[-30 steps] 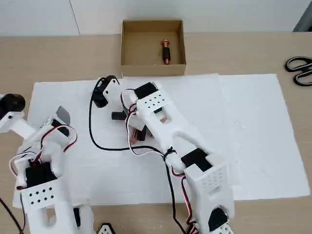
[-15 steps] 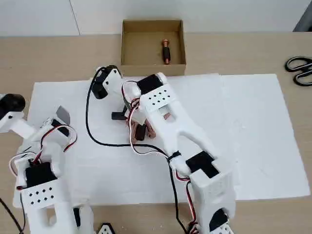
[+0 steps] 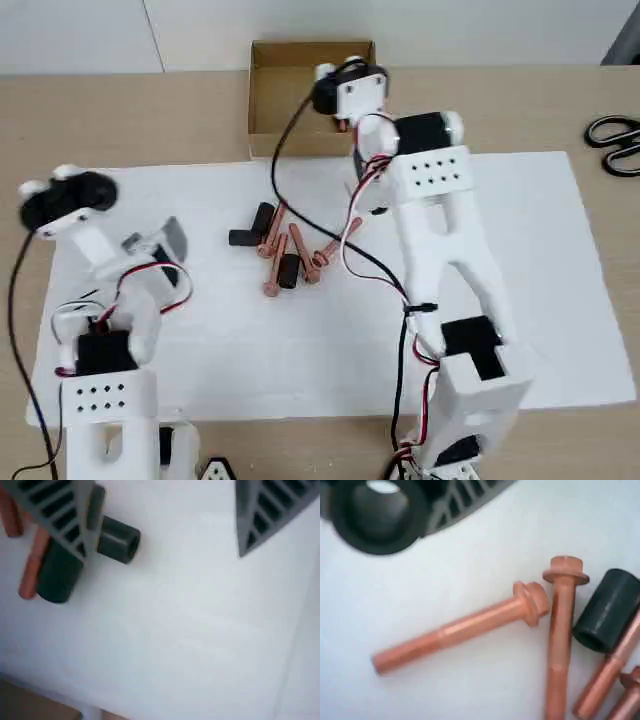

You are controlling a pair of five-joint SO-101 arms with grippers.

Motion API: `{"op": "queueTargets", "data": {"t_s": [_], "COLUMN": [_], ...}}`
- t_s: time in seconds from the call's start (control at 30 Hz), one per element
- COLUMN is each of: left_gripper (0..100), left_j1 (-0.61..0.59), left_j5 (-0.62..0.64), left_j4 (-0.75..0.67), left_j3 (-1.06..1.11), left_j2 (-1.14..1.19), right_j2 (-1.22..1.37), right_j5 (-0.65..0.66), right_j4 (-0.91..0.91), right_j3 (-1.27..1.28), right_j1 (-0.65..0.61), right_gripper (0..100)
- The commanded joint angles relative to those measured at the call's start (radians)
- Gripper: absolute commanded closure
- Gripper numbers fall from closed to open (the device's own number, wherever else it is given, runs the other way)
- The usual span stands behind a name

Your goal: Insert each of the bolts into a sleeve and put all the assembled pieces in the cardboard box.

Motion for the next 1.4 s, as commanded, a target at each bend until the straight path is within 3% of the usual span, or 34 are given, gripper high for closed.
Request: {"op": "queueTargets", "data": {"t_s": [0.0, 0.8, 1.0, 1.37], "left_gripper": [82, 82, 82, 82], "left_j1": [0.074, 0.101, 0.101, 0.104], "left_j5": [-0.026, -0.029, -0.029, -0.029], "left_j4": [-0.026, -0.021, -0.025, -0.023], "left_j3": [-0.013, -0.005, -0.005, -0.005], "left_j2": [-0.023, -0.023, -0.023, -0.023], "right_j2": [-0.068, 0.383, 0.401, 0.398], "right_j5": [-0.086, -0.149, -0.141, -0.101], "right_j4": [0.061, 0.008, 0.012, 0.015], "right_j3": [-0.054, -0.023, -0.023, -0.028], "right_j1": [0.038, 0.077, 0.077, 0.077], "right_gripper": [99.5, 98.0, 87.4, 86.8]}}
